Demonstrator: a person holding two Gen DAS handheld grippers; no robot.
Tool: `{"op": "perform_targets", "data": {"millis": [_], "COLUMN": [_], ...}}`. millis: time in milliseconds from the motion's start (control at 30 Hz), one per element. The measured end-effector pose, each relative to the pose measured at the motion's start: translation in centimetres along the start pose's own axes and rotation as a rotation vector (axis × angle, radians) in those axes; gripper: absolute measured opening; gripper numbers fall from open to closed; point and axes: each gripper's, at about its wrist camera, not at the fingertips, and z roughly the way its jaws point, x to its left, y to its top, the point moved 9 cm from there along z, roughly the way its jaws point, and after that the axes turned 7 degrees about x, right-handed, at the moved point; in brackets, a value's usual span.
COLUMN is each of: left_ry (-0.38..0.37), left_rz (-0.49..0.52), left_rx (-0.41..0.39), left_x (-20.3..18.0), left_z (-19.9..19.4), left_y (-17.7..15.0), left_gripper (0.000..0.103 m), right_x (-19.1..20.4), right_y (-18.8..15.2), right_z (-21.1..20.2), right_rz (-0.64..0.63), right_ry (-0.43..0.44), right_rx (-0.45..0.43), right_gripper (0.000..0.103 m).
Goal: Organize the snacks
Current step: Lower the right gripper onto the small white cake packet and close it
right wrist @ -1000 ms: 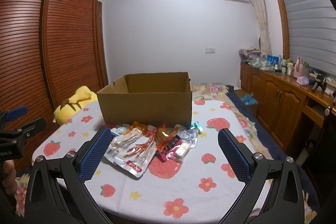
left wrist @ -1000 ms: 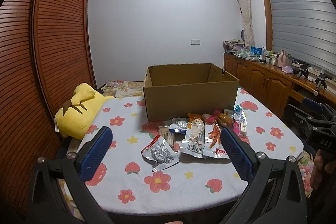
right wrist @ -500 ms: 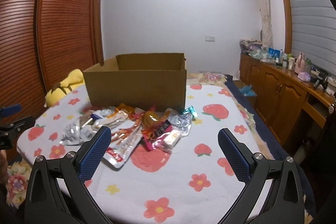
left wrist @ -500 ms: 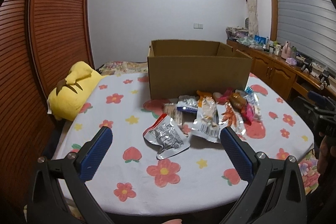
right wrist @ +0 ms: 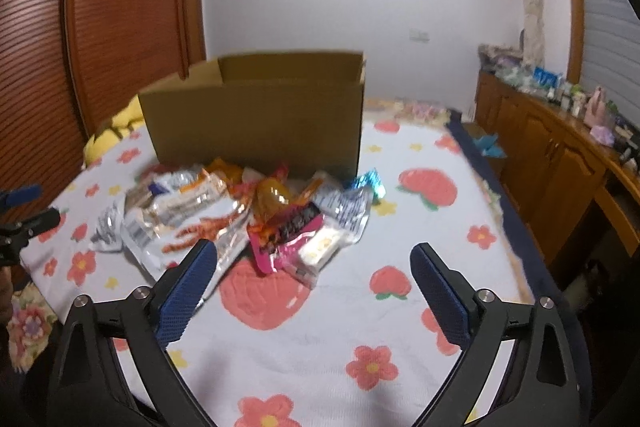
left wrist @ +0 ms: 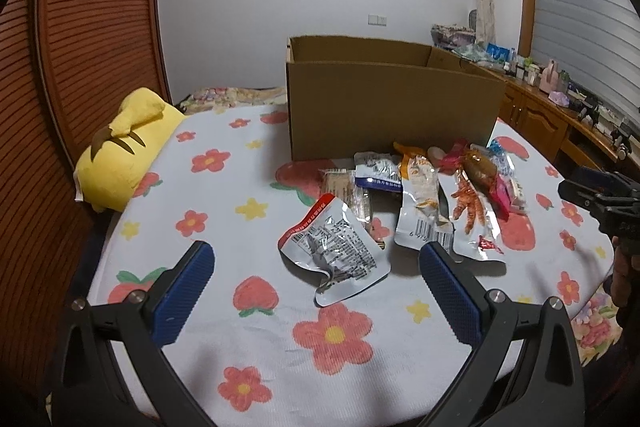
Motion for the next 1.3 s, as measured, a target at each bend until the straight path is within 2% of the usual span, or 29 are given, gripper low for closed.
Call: {"op": "perform_targets", "data": {"millis": [133,333,567,633,800,833,967,1067,1300], "left_ry": [-0.025,-0.031,-0.045,-0.048,-0.065,-0.074,-0.088,-0.098,-0.100], "left_rz": [-0.009,-0.021,-0.043,-0.045,-0.053,-0.053,-0.062,-0.071,-0.104], "left_rx": [0.031,0.084,0.126,0.130,0.141,0.145,0.156,0.170,0.217], "left_x": [-0.1,-0.1,0.0,-0.1,-0.2,-0.3,-0.5,-0.5,-0.3], "left_z": [1.2,3.9,5.3,5.4,6.0,6.1,6.4,6.6,7.3], "left_y": [0.0,-0.4,-0.7,-0.7,-0.4,-0.4,-0.5,-0.6,-0.6], "left_gripper": [0.102,0.101,0.101,0.101,0.101,0.098,0.096,0.093,0.093], "right_x": [-0.5,-1.1,-1.7,-2.0,-2.4,-2.3,-1.8,-1.7,-1.5], "right_y": [-0.4,-0.5,0.0,0.0,-0.2,-0.2,-0.4,-0.7,-1.6], "right_z": [2.0,4.6,7.2,7.8,9.1,9.1,8.7,8.3,8.3], "right_rz": [0.012,0.045,0.073,0.086,0.109,0.102,0.063,0.024,-0.041], "right_ry": [0.024,0.053,0.069,0.069,0.089,0.092,0.117,0.105,0.058], "right_rx": [0.042,0.107,0.174,0.192,0.237,0.242,0.271,0.279,0.260], "right_gripper": [0.092,0.075,0.050,0.046,0.042,0.041,0.029,0.024,0.024]}}
